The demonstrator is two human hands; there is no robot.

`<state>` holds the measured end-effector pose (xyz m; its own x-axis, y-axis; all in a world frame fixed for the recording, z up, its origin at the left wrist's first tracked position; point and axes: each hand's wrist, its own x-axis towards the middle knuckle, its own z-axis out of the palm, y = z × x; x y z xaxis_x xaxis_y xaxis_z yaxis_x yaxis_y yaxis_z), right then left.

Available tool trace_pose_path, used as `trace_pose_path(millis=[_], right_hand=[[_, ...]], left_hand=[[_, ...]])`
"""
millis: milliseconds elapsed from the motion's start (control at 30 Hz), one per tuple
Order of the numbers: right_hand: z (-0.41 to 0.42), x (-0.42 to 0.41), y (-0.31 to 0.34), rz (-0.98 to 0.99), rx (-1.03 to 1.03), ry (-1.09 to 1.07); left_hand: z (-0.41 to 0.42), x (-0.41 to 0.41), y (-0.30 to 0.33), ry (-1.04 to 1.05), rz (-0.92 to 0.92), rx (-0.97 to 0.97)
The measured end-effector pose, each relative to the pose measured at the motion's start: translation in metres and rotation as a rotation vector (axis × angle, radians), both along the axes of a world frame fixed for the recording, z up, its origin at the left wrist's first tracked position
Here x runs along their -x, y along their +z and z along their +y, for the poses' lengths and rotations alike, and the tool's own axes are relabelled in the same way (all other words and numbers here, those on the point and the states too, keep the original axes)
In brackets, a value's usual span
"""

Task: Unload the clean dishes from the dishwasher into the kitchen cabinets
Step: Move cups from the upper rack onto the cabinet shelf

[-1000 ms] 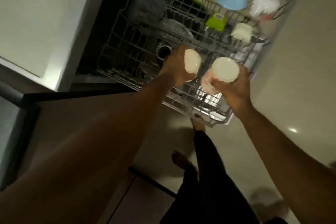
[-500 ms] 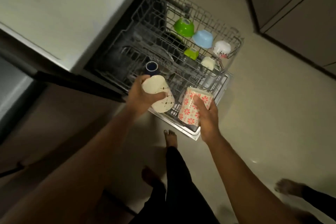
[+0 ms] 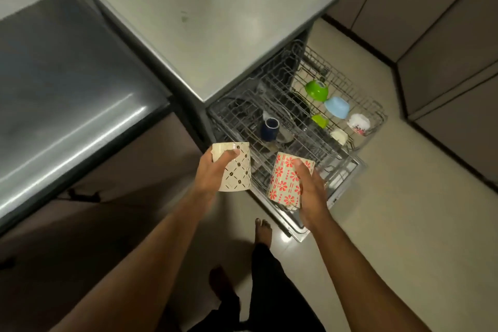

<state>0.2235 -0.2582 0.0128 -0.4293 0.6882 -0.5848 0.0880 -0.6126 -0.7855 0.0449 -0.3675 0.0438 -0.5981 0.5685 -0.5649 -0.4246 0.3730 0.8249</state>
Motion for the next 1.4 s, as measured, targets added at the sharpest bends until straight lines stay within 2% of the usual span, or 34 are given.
trace_pose_path(millis=[367, 667, 933, 1400], right_hand=[[-0.078, 0.080, 0.065, 0.096, -0.151, 0.280], [-0.129, 0.130, 0.110, 0.188, -0.230, 0.398], [-0.160, 0.189, 0.174, 0.352, -0.345, 0.475], [-0.208, 0.263, 0.281, 0.553, -0.548, 0.625]], left_hand=[[-0.123, 0.043, 0.053, 0.238, 0.142, -0.109], [-0.201, 0.074, 0.097, 0.335, 0.266, -0.222], [-0.249, 0.109, 0.159, 0.422, 0.425, -0.332], [-0.314, 0.150, 0.277, 0.605, 0.756, -0.382]])
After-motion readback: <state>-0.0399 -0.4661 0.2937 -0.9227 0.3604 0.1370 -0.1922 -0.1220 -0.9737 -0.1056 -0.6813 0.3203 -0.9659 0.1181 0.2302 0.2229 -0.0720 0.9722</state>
